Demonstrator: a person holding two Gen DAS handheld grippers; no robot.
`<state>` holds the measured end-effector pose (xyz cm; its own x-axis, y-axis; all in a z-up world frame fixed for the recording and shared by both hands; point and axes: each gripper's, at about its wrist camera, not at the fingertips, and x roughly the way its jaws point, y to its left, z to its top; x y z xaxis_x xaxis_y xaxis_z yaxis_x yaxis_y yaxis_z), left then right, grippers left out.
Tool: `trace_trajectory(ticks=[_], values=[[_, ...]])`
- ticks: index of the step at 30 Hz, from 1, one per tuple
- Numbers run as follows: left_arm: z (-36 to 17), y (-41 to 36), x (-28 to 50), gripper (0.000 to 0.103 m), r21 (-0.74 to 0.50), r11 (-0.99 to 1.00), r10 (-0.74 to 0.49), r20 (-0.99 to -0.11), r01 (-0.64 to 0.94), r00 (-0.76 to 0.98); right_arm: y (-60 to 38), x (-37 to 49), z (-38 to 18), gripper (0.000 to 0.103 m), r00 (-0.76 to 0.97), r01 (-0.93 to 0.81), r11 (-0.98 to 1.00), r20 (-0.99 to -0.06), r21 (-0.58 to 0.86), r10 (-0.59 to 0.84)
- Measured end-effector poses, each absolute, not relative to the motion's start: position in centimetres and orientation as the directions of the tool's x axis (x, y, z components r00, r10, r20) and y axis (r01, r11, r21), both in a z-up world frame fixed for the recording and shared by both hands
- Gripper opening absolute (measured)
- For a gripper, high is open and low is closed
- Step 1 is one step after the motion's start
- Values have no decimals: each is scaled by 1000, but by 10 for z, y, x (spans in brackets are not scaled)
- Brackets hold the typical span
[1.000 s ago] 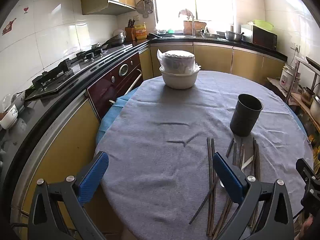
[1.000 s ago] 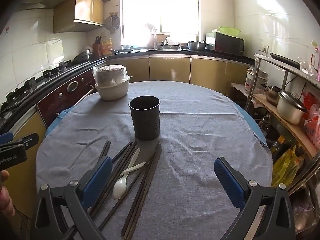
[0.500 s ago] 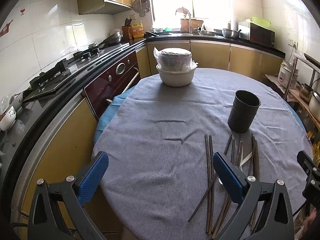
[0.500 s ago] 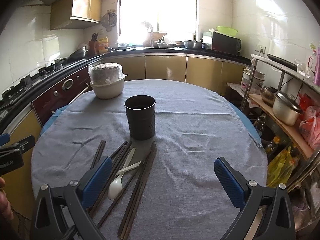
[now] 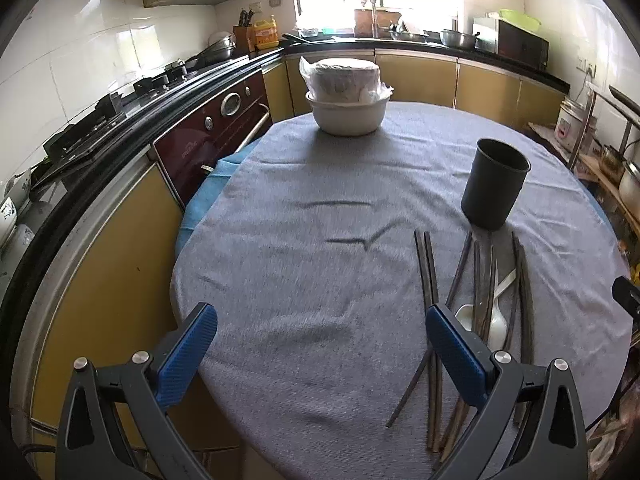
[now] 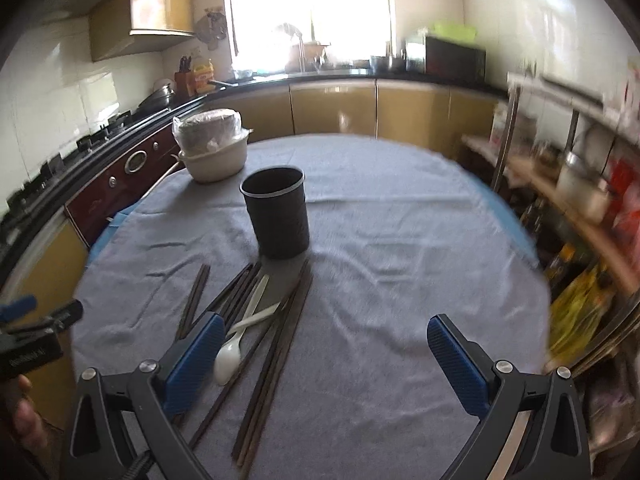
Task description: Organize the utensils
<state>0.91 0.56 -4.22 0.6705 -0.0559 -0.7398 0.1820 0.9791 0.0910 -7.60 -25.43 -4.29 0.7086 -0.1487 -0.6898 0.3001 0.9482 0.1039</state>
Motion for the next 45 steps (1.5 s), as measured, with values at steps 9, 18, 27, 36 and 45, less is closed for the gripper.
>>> trace_trajectory(ticks=[9, 18, 27, 36, 45], values=[[-61, 8, 20, 103, 32, 970, -128, -775, 241, 618, -266, -58, -67, 85, 695, 195, 917, -709, 348, 122], [-64, 22, 40, 95, -52, 970, -192, -758, 237, 623, -260, -2, -81, 43, 672, 102, 825, -650, 556, 354], [-79, 32, 53, 86, -100, 967, -219, -793, 234, 569, -255, 57, -126, 27, 587, 202, 772, -706, 602, 397], [-83, 32, 56, 86, -129, 955, -258, -804, 266, 536, -254, 70, -152, 3, 581, 246, 726, -698, 642, 420], [-87, 24, 57, 86, -117, 946, -265, -817, 302, 512, -259, 66, -139, 10, 591, 235, 741, -698, 629, 405]])
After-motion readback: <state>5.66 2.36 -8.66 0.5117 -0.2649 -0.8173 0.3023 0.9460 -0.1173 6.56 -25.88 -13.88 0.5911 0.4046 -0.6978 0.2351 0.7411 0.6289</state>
